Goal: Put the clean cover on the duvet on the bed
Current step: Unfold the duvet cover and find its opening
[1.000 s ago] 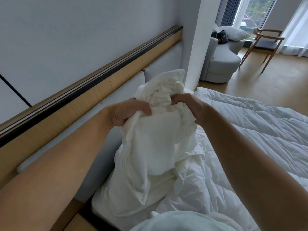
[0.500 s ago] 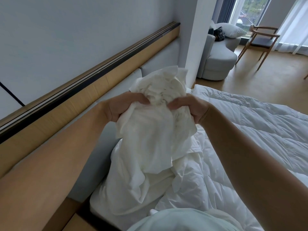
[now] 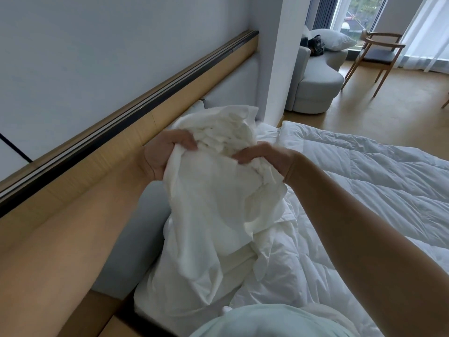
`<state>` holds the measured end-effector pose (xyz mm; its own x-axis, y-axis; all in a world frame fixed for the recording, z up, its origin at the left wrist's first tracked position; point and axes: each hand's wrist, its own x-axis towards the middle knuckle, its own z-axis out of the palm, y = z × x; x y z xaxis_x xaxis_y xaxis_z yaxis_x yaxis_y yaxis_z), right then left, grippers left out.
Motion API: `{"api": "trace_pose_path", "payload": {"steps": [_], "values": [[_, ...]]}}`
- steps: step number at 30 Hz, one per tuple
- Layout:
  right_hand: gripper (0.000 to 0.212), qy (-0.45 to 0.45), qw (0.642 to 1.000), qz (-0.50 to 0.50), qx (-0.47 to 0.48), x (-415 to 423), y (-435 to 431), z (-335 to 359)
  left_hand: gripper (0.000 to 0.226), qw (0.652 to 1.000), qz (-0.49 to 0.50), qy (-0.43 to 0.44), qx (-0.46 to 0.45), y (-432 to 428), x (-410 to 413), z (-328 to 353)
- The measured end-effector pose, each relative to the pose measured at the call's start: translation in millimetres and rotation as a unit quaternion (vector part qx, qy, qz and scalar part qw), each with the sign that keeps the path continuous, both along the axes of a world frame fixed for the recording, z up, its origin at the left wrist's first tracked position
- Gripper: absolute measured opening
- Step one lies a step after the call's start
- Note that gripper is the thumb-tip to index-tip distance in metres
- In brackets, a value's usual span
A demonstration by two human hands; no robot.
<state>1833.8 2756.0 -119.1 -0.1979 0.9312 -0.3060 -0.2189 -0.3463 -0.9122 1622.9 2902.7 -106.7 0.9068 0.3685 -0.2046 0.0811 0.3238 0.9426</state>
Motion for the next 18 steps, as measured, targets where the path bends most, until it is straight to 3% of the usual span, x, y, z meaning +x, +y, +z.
{"api": "trace_pose_path", "payload": {"steps": [2, 6, 9, 11, 13, 15, 18], "values": [[0.043, -0.041, 0.996, 0.069, -0.03, -7, -1, 0, 0.042, 1.0, 0.021, -0.021, 0.006, 5, 4, 5], [0.032, -0.083, 0.978, 0.18, -0.06, -20, 0, 5, 0.036, 0.998, 0.014, 0.003, 0.056, 10, 11, 16], [0.057, -0.194, 0.951, 0.224, -0.089, -16, 2, 8, 0.037, 0.999, 0.001, 0.017, 0.052, 11, 9, 17], [0.059, -0.198, 0.965, 0.16, -0.068, -7, 3, 8, 0.035, 1.0, -0.012, 0.012, 0.021, 14, 4, 15], [0.045, -0.098, 0.995, 0.025, -0.016, 6, 4, 7, 0.031, 0.996, -0.069, 0.048, 0.005, 14, -3, 14], [0.038, -0.014, 0.998, -0.04, 0.037, 15, 8, 6, 0.038, 0.975, -0.168, 0.141, 0.04, 3, -3, 12], [0.03, 0.01, 0.993, -0.082, 0.081, 15, 17, 7, 0.053, 0.936, -0.253, 0.224, 0.098, -20, 8, 10]]}}
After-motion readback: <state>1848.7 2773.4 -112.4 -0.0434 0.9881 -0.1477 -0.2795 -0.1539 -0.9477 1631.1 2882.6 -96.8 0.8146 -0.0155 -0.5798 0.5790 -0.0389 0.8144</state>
